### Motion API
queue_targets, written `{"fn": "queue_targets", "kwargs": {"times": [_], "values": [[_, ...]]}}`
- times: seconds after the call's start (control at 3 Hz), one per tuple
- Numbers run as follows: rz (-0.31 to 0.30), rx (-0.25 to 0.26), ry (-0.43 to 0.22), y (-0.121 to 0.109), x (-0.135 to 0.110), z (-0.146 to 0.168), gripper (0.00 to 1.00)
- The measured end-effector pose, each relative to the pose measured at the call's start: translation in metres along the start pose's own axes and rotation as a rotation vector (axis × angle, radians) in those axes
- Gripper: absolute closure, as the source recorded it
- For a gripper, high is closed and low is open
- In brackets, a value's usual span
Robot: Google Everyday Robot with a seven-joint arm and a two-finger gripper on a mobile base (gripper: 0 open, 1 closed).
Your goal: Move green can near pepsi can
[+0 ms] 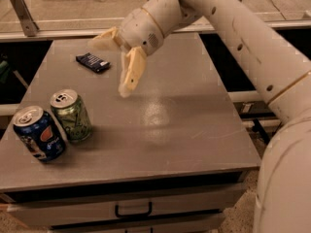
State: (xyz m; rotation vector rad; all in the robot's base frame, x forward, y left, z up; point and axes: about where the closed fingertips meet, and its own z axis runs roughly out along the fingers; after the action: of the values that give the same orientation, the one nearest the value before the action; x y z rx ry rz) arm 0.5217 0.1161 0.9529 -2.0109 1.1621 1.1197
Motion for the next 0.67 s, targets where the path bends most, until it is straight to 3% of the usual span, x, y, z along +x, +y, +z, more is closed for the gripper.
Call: {"fn": "queue_targets", "kwargs": {"times": [0.33,0.67], "values": [[-0.023,0.29,0.228,0.001,-0.04,-0.105,0.0],[-0.053,0.584,0.455,0.026,-0.096,-0.206,0.0]]}}
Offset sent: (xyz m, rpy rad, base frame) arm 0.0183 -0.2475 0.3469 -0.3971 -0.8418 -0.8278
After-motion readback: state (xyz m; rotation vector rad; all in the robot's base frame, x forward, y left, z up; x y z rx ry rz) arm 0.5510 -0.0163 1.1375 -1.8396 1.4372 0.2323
